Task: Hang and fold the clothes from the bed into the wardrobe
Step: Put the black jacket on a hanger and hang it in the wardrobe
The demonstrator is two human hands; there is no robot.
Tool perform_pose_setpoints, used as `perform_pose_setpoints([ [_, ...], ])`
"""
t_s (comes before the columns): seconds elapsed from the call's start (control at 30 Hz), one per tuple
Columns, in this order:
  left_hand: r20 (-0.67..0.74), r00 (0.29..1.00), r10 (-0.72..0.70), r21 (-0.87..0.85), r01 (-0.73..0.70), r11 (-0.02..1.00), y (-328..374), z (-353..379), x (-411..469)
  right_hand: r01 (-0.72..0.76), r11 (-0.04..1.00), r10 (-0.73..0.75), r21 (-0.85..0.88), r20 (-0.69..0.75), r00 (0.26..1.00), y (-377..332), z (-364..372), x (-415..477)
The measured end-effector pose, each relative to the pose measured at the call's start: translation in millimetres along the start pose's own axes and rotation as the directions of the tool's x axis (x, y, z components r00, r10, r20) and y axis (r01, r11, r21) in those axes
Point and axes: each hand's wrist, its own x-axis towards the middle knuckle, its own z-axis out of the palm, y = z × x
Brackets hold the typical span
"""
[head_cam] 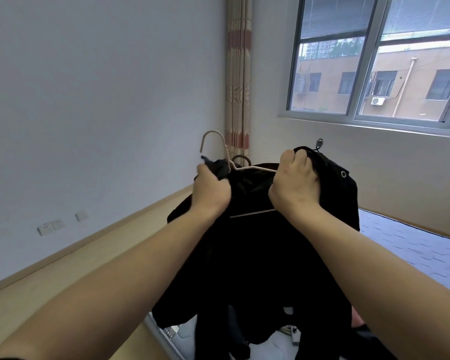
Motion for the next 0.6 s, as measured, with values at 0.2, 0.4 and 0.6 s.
perform_pose_setpoints([
  [0.2,0.218,0.857,0.468,0.33,-0.515,0.791,0.4,-11.3,-16.7,-0.141,0.985,0.136,0.1,0.053,0.989,15.0,-6.6,0.1],
  [0.4,0.247,0.845,0.473,0.452,-0.533,0.715,-22.2,-8.9,-9.7,-0.097,0.976,0.08,0.196,0.092,0.993,17.7,-5.7,-6.3],
  [0.6,-0.024,0.967,0.252,0.259,-0.238,0.936,-1.1,-2.5,-14.6,0.09,0.981,-0.103,0.173,0.07,0.992,19.3,1.3,-12.9],
])
